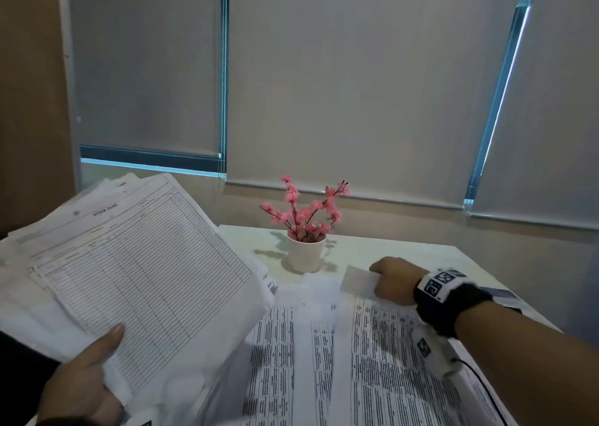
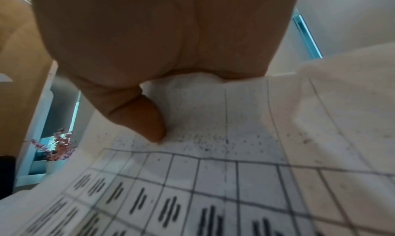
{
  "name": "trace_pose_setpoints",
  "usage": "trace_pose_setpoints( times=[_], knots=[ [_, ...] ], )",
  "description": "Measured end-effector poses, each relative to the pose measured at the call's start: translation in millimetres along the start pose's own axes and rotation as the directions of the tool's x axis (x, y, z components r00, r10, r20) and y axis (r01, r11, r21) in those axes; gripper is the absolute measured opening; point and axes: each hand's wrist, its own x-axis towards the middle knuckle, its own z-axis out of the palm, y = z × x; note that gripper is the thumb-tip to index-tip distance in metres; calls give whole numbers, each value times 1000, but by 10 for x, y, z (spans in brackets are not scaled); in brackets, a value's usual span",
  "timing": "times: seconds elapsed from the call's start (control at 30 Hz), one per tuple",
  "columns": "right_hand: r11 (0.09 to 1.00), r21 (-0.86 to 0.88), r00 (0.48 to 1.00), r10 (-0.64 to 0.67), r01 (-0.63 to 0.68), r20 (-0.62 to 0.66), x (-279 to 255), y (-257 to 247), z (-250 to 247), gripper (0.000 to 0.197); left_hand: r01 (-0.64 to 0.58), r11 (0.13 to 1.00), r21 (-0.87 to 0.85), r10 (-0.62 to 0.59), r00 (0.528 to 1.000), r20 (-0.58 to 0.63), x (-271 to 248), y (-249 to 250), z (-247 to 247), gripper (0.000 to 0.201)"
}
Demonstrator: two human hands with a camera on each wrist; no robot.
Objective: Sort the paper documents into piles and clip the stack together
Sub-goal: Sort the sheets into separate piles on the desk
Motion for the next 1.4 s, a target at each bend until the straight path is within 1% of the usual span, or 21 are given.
trace_pose_setpoints(
  times=[0.1,0.2,0.23,0.33,0.37,0.43,0.53,0.6,0.67,0.73,0.83,0.87,0.93,0.97,1.0,1.07,1.1,1.17,1.23,1.3,1.4],
  knots=[
    [999,-44,997,-18,22,78,20,-203,54,6,-48,999,-20,49,997,53,-12,-23,-10,61],
    [996,-79,993,-19,28,114,96,-328,272,9,-56,998,-30,56,998,-11,-100,1,93,55],
    [998,-61,991,-8,16,131,132,-345,365,19,-55,998,-40,54,998,-18,-87,5,77,57],
    [999,-30,976,33,-27,213,192,-388,572,71,-42,999,-33,43,999,16,-67,15,16,76],
    [998,-46,972,44,-35,233,194,-407,600,79,-54,998,-23,55,998,37,-22,22,-34,81],
    [994,-100,972,57,-34,229,202,-458,602,74,-66,998,8,66,996,58,-39,30,-28,90],
    [989,-150,976,16,17,218,180,-517,551,40,-100,994,49,94,988,124,-127,94,9,115],
    [989,-140,978,-7,37,209,154,-549,518,35,-63,998,11,60,980,189,-159,128,-32,143],
    [995,-75,980,-47,62,191,131,-602,467,29,-41,999,-10,42,980,197,-201,131,-26,156],
    [996,-23,982,-76,82,175,159,-672,410,33,-74,997,-23,76,984,159,-202,144,-25,149],
    [995,-26,986,-92,96,137,314,-814,341,36,-62,996,-58,72,981,178,-226,160,-10,115],
    [994,-40,988,-95,100,121,366,-861,320,37,-59,996,-62,69,980,186,-234,156,4,120],
    [991,-85,992,-92,99,84,485,-931,314,37,-140,987,-84,149,983,109,-183,162,-41,143],
    [988,-110,992,-98,107,80,538,-962,338,39,-166,982,-86,171,983,59,-177,163,-44,143],
    [984,-137,991,-98,110,90,576,-982,392,40,-176,982,-68,179,983,40,-151,159,-65,124],
    [974,-194,986,-92,118,140,631,-1005,515,42,-129,987,-93,135,989,66,-153,198,-56,47],
    [971,-207,983,-83,117,167,646,-1013,579,42,-102,992,-74,107,992,69,-149,195,-55,37],
    [972,-204,980,-78,117,185,641,-1037,636,44,-73,995,-61,80,988,131,-90,182,-83,51],
    [969,-216,982,-79,116,172,660,-1029,659,45,-95,994,-61,101,990,99,-87,192,-83,41],
    [960,-248,985,-98,132,142,662,-1031,663,43,-50,998,-31,52,997,57,-80,182,-105,47],
    [941,-308,989,-118,138,84,537,-1090,617,28,-11,1000,-13,11,1000,2,-51,173,-167,53]
  ],
)
